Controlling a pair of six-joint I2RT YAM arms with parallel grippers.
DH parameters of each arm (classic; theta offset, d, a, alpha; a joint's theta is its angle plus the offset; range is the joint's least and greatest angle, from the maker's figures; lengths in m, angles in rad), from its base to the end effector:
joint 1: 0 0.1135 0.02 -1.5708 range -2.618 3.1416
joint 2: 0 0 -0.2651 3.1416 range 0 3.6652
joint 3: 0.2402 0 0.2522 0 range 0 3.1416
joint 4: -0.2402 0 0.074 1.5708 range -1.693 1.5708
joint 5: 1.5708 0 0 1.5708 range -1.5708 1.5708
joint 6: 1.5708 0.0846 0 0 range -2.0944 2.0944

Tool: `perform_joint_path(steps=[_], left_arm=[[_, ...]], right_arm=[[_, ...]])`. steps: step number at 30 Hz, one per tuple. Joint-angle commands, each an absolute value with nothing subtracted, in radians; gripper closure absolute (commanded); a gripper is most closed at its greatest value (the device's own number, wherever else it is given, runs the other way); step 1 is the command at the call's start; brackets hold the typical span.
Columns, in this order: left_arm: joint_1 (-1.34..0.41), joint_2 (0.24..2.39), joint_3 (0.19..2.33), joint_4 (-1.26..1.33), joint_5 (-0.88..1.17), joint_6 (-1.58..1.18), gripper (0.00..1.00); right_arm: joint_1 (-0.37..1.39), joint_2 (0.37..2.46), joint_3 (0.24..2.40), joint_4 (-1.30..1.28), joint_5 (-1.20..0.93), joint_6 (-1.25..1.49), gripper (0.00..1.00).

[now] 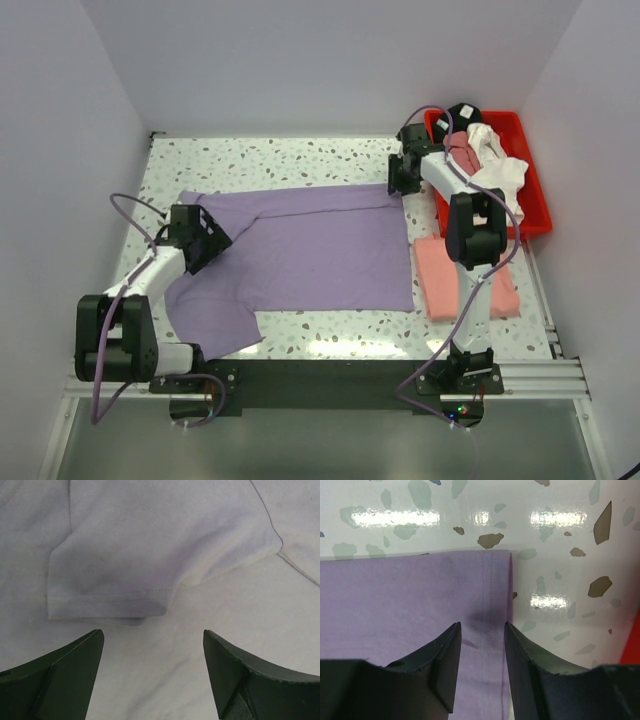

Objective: Fold and stack the t-shirts
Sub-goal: Fold the tshirt

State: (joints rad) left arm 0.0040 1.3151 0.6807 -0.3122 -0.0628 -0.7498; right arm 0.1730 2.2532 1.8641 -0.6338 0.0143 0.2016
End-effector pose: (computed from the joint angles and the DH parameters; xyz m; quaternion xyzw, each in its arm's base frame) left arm 0.2784 0.0064 0.1446 -0.3590 0.8809 -0.0840 0.2967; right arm 0.5117 0.0882 0.1464 0.0157 0.9626 0.0436 0.2671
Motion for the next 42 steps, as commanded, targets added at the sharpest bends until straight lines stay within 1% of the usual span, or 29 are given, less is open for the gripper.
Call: perform_joint_path(steps=[1,4,9,15,16,19,22,28,29,30,31,32,33,34,35,36,37,38,42], left_arm=[[-0.028,1.347,0.738,-0.307,-0.121,-0.749,0.15],[-0.052,1.385,0.767,-0.336,-0.169,-0.738,0.16],[-0.078,1.440,0.793,-0.351,-0.184,-0.723,0.18],[-0.086,1.454,0.804,-0.367,-0.207,-0.718,0.31],[-0.086,1.453,0.804,-0.368,-0.213,-0.718,0.36],[-0.087,1.454,0.801,-0.367,-0.207,-0.709,0.44],[-0.087,1.471,0.798,-0.367,-0.210,-0.701,0.51],[-0.087,1.483,0.798,-0.367,-0.213,-0.699,0.52],[-0.087,1.486,0.798,-0.367,-0.215,-0.699,0.53],[-0.087,1.485,0.798,-0.365,-0.215,-0.699,0.57],[-0.087,1.488,0.798,-0.364,-0.215,-0.696,0.59],[-0.087,1.493,0.798,-0.362,-0.216,-0.696,0.61],[-0.087,1.496,0.798,-0.362,-0.222,-0.695,0.67],[-0.087,1.500,0.798,-0.362,-0.221,-0.692,0.71],[-0.087,1.508,0.798,-0.361,-0.221,-0.690,0.75],[-0.087,1.511,0.801,-0.359,-0.218,-0.690,0.88],[-0.089,1.514,0.802,-0.357,-0.218,-0.690,0.97],[-0.087,1.513,0.807,-0.359,-0.219,-0.693,1.00],[-0.087,1.482,0.819,-0.364,-0.236,-0.696,1.00]], right_arm=[[0.175,2.266,1.867,-0.641,0.032,0.207,0.57],[0.175,2.264,1.858,-0.647,0.032,0.209,0.57],[0.175,2.253,1.830,-0.647,0.044,0.209,0.57],[0.175,2.250,1.818,-0.644,0.028,0.209,0.60],[0.175,2.249,1.818,-0.644,0.026,0.209,0.60],[0.173,2.243,1.815,-0.641,0.020,0.210,0.66],[0.175,2.241,1.812,-0.647,0.017,0.215,0.66],[0.175,2.235,1.796,-0.652,0.018,0.218,0.66],[0.175,2.235,1.792,-0.650,0.009,0.221,0.68],[0.175,2.229,1.787,-0.647,0.003,0.221,0.71],[0.175,2.226,1.784,-0.638,0.002,0.224,0.73],[0.175,2.223,1.776,-0.632,0.002,0.227,0.78],[0.175,2.220,1.778,-0.630,0.002,0.227,0.81],[0.175,2.217,1.776,-0.629,-0.018,0.230,0.83],[0.176,2.214,1.775,-0.626,-0.018,0.233,0.91],[0.175,2.209,1.770,-0.620,-0.020,0.233,0.94],[0.176,2.201,1.770,-0.618,-0.020,0.235,0.94],[0.175,2.197,1.772,-0.615,-0.018,0.235,0.99],[0.176,2.177,1.782,-0.626,-0.011,0.235,1.00]])
